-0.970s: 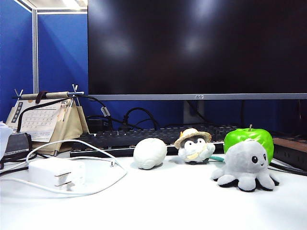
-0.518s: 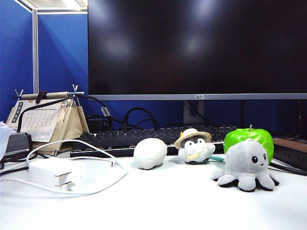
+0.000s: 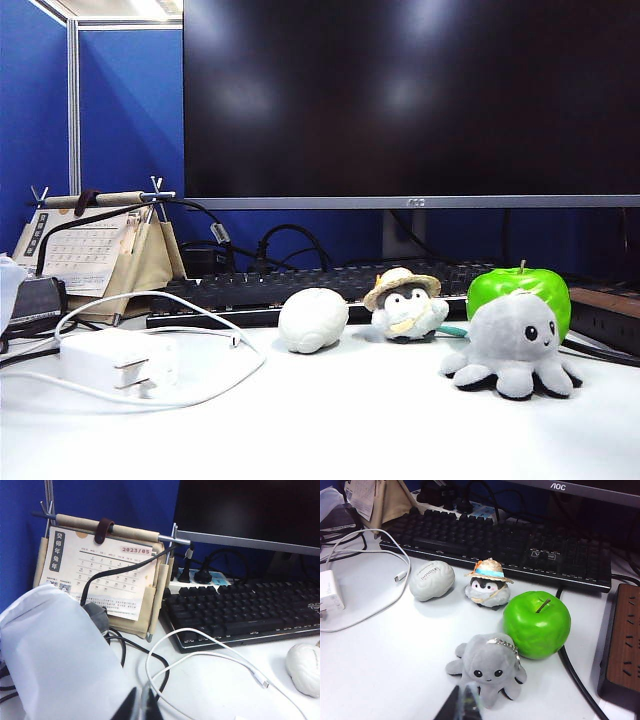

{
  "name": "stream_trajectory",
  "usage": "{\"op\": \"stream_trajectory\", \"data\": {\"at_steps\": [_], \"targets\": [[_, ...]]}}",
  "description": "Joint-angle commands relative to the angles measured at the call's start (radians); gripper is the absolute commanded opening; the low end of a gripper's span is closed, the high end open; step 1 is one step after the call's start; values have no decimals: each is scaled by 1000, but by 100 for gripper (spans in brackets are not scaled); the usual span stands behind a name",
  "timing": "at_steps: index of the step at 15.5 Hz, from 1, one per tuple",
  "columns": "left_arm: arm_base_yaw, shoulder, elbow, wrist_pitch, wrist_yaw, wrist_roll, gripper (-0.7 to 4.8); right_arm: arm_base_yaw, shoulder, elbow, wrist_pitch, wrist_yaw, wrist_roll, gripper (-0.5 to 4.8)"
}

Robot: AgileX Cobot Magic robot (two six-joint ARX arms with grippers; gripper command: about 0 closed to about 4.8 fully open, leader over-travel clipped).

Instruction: Place the tilting octopus upright.

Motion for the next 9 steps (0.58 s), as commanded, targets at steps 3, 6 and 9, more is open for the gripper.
{"op": "stream_trajectory", "data": {"at_steps": [3,6,9], "targets": [[1,-1,0,14,5,-3,25,-106,0,-5,31,-10,-11,-5],[1,-1,0,14,5,-3,25,-382,0,-55,193,-107,-11,-5],[1,-1,0,14,5,-3,25,-770,0,-117,366,-497,-12,-5]]}}
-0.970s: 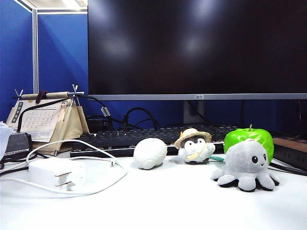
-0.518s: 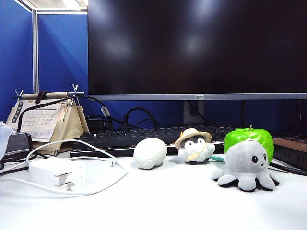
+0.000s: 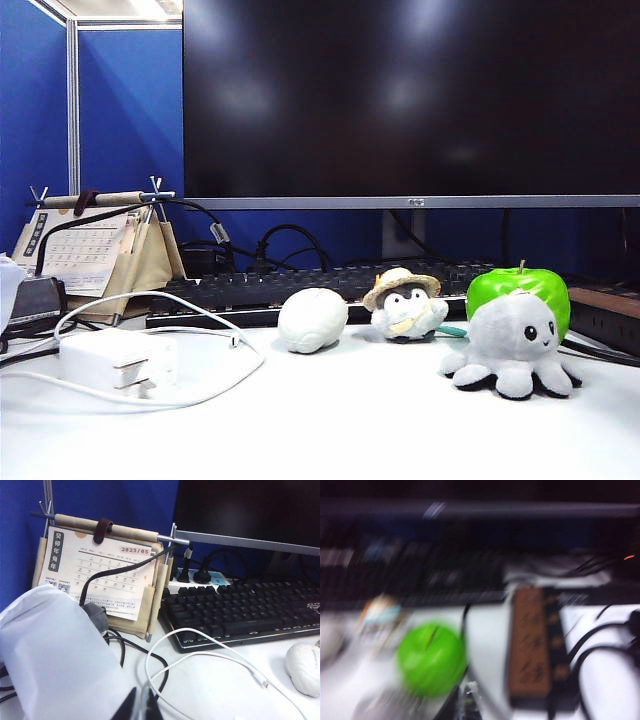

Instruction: Place the tilting octopus upright.

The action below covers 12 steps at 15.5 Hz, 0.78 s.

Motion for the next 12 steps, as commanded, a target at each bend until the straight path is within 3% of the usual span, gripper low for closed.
{"op": "stream_trajectory", "data": {"at_steps": [1,3,5,12], "targets": [[1,-1,0,14,5,-3,25,-291,0,-42,156,-388,-1,-5],[1,-1,0,14,5,-3,25,-486,-1,-56,181,-558,-6,-5],[1,-1,0,14,4,-3,25,-600,-1,-64,182,-622,-46,-5],[1,-1,0,14,5,-3,25,-600,-6,-147,304,-660,-74,-5]]}}
